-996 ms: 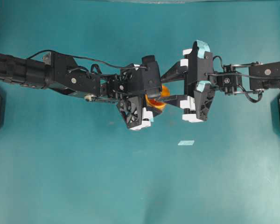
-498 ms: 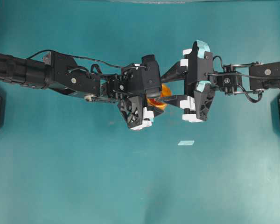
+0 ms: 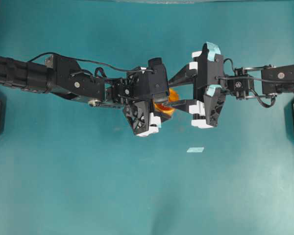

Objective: Hold the block with right arm and the cup with left arm, then put the block into the cup.

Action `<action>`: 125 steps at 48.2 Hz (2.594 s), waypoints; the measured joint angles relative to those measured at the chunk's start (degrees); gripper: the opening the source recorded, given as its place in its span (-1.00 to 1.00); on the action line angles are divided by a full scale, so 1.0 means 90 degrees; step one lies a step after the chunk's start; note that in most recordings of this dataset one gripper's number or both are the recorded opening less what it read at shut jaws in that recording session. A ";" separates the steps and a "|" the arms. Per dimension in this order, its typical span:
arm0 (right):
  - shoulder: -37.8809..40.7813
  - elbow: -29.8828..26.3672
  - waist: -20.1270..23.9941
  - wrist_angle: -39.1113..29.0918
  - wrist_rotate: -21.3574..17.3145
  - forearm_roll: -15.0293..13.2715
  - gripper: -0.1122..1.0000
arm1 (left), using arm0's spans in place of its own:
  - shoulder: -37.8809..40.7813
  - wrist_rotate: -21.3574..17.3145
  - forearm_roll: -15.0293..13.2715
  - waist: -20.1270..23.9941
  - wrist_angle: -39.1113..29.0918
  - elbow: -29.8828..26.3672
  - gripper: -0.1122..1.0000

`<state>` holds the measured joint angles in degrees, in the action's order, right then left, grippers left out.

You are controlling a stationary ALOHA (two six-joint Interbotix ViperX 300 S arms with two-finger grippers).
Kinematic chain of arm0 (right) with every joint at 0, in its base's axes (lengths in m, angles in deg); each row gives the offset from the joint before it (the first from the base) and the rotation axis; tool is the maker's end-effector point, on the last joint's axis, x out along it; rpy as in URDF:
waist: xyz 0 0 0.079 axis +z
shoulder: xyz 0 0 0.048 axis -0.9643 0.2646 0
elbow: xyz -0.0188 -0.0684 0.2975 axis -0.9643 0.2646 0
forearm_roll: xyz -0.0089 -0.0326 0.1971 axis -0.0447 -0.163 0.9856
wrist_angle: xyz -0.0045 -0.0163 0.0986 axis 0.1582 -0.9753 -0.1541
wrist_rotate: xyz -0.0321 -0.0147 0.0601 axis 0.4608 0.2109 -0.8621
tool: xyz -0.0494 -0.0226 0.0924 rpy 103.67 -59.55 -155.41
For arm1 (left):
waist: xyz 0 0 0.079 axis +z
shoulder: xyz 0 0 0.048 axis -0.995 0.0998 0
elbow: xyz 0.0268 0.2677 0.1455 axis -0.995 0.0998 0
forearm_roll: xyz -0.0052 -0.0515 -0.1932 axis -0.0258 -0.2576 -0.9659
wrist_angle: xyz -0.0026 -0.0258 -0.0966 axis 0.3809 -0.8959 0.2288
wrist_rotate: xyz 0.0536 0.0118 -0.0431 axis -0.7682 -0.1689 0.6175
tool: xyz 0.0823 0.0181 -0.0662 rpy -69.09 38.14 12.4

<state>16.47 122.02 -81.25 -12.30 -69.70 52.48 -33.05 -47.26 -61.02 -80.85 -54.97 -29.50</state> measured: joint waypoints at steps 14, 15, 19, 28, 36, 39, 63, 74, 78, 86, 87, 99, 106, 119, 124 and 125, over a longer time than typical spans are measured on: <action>0.0000 0.0000 0.0000 0.0166 0.0000 0.0000 0.25 | 0.0000 -0.0029 0.0010 0.0000 0.0264 0.0020 0.34; 0.0000 0.0000 0.0000 0.0156 0.0000 0.0000 0.25 | -0.0010 -0.0020 0.0010 0.0000 0.0283 0.0020 0.34; 0.0000 0.0000 0.0000 0.0156 0.0010 0.0000 0.25 | 0.0000 -0.0039 0.0010 0.0000 0.0342 0.0029 0.34; 0.0000 0.0000 0.0000 -0.0010 0.0020 -0.0039 0.25 | 0.0000 -0.0049 0.0020 0.0000 0.0498 0.0137 0.34; 0.0000 0.0000 0.0000 0.0029 0.0020 -0.0039 0.25 | -0.0010 -0.0088 0.0020 0.0010 0.0693 0.0264 0.34; 0.0000 0.0000 0.0000 0.0029 0.0020 -0.0049 0.25 | 0.0000 -0.0088 0.0029 0.0020 0.0791 0.0293 0.34; 0.0000 0.0000 0.0117 0.0020 -0.0010 -0.0049 0.25 | 0.0000 -0.0088 0.0029 0.0049 0.0957 0.0293 0.34; 0.0000 -0.0049 0.0176 0.0068 -0.0010 -0.0039 0.25 | -0.0010 -0.0078 0.0029 0.0049 0.0762 0.0293 0.34; 0.0000 -0.0098 0.0225 0.0176 0.0000 -0.0049 0.25 | -0.0010 -0.0088 0.0029 0.0049 0.0674 0.0293 0.34; 0.0000 -0.0176 0.0244 0.0537 -0.0010 -0.0049 0.25 | -0.0039 -0.0078 0.0029 0.0049 0.0645 0.0293 0.34; 0.0000 -0.0186 0.0234 0.0566 -0.0010 -0.0039 0.25 | -0.0039 -0.0078 0.0029 0.0039 0.0635 0.0293 0.34; 0.0000 -0.0186 0.0244 0.0635 0.0010 -0.0049 0.25 | -0.0049 -0.0098 0.0029 0.0039 0.0635 0.0293 0.34; 0.0000 -0.0186 0.0244 0.0557 0.0039 -0.0059 0.25 | -0.0049 -0.0098 0.0029 0.0039 0.0635 0.0293 0.34; 0.0000 -0.0186 0.0234 0.0459 0.0029 -0.0049 0.25 | -0.0254 -0.0098 0.0029 -0.0029 0.0635 0.0293 0.34; 0.0000 -0.0186 0.0244 0.0449 0.0049 -0.0049 0.25 | -0.0264 -0.0098 0.0029 -0.0039 0.0635 0.0293 0.34; 0.0000 -0.0186 0.0244 0.0439 0.0049 -0.0059 0.25 | -0.0264 -0.0098 0.0029 -0.0039 0.0635 0.0293 0.34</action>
<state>16.47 120.35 -79.05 -8.35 -69.26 51.96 -35.42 -48.14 -60.76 -81.20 -49.26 -26.87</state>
